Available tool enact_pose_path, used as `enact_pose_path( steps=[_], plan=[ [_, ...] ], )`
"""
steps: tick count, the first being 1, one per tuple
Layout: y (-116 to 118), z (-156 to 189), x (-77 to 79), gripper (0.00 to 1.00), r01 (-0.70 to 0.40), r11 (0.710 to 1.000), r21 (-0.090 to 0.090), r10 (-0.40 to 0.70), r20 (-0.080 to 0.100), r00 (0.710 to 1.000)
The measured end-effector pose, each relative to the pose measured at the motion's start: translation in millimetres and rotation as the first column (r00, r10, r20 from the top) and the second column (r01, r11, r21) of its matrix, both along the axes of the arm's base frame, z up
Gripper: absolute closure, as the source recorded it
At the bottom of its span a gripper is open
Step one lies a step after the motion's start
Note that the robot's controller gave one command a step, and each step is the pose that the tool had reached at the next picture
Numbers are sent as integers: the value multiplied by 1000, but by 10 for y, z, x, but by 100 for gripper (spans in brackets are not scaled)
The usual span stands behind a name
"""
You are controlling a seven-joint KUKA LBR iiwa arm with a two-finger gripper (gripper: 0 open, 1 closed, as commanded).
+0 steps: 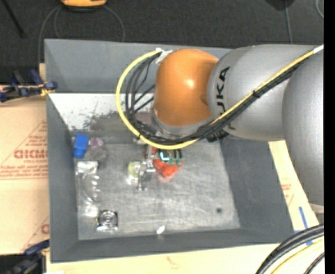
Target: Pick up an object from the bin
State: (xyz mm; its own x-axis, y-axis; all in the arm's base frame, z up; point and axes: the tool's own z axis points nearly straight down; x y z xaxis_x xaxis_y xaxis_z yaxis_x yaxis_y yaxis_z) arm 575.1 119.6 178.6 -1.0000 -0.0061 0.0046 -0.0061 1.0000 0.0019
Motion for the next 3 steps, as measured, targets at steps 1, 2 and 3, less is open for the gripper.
enact_pose_path(
  steps=[1,2,3],
  plan=[
    [-508,-1069,111,0,24,1000,3,-24,15,1000],
    [-505,-1022,134,100,28,1000,4,-28,23,999],
    [-501,-1050,100,0,27,1000,3,-27,11,1000]
  ],
)
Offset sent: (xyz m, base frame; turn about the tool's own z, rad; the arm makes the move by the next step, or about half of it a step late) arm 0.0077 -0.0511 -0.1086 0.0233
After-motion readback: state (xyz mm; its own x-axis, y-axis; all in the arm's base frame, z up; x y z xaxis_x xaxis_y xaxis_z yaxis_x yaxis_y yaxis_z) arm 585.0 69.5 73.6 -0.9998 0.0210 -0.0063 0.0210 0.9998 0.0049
